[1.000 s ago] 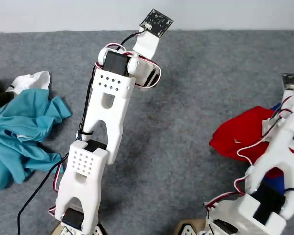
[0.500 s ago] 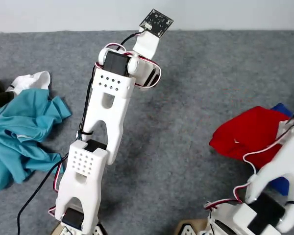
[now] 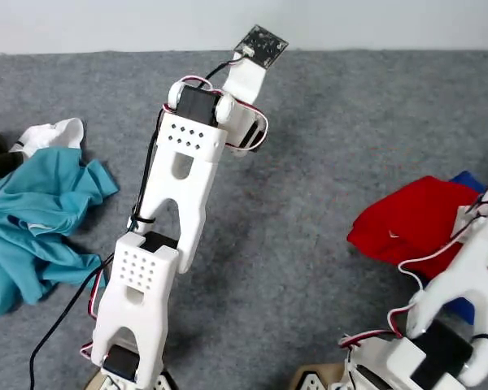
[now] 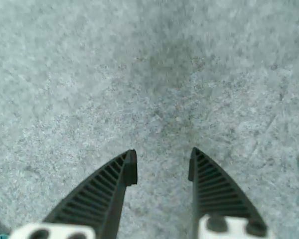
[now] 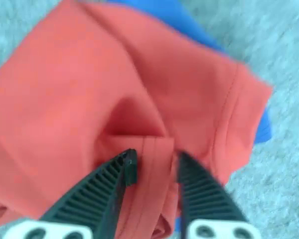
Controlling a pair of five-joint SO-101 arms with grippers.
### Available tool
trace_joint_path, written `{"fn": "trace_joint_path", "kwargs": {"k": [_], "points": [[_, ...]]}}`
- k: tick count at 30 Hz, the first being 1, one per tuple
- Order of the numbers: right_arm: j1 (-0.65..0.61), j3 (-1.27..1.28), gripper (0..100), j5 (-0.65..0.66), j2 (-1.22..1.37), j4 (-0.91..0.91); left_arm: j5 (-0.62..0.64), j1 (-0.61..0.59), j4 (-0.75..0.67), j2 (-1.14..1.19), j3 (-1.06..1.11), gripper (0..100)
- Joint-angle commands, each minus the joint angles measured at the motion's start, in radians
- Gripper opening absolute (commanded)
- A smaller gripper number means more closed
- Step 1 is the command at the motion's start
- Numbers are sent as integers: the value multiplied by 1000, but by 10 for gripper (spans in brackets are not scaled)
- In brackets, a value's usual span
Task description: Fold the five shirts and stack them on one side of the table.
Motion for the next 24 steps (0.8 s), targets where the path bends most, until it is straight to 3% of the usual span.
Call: {"fn": "trace_joint_path", "kwargs": {"k": [1, 15, 24], "points": [[2, 6, 19, -5, -45, -36, 3, 9, 21, -66, 1, 177], [31, -75, 10, -9, -88, -67, 3, 9, 21, -66, 1, 177], [177, -94, 10, -11, -104, -76, 3, 9, 21, -66, 1, 177]]}}
